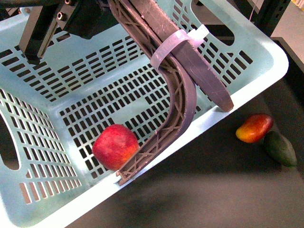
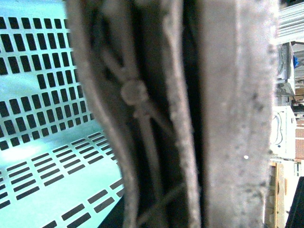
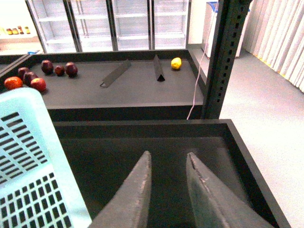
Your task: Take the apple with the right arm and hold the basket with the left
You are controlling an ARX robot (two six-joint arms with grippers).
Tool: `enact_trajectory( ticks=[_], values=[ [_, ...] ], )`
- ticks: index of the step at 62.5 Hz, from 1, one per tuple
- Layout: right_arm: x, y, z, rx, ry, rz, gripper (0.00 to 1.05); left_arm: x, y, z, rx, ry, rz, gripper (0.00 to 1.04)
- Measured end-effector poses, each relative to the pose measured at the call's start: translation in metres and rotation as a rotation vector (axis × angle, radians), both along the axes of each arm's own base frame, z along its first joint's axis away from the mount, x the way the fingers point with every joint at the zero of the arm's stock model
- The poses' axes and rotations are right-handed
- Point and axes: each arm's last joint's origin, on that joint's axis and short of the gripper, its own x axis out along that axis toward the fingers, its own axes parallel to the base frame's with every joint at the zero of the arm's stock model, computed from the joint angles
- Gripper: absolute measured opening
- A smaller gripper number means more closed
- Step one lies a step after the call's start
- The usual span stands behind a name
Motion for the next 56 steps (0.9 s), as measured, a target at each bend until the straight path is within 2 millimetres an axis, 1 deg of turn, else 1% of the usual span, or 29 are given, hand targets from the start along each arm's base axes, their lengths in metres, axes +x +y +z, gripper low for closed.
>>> enact_trajectory(
  ticks=[8,16,26,30,36,52,56],
  values=[
    [-0.015,-0.007,-0.009,-0.006,0.001,0.003,0.02,0.000,0.000,0.000,0.000,0.000,0.001,0.15],
    [-0.031,-0.013,-0.016,-0.007,-0.001,0.002,0.02,0.000,0.000,0.000,0.001,0.000,0.001,0.15],
    [-0.044,-0.018,-0.023,-0.007,0.001,0.000,0.02,0.000,0.000,0.000,-0.001,0.000,-0.001,0.15],
    [-0.050,-0.022,-0.026,-0.008,0.003,0.025,0.02,0.000,0.000,0.000,0.000,0.000,-0.001,0.15],
    [-0.057,-0.029,-0.029,-0.007,0.001,-0.001,0.02,0.000,0.000,0.000,0.001,-0.001,0.000,0.15],
    [-0.073,-0.029,-0.035,-0.007,0.000,-0.001,0.02,0.000,0.000,0.000,0.000,0.000,0.000,0.15],
    [-0.077,-0.029,-0.039,-0.007,-0.013,-0.001,0.02,0.000,0.000,0.000,0.001,-0.001,0.001,0.15]
  ],
)
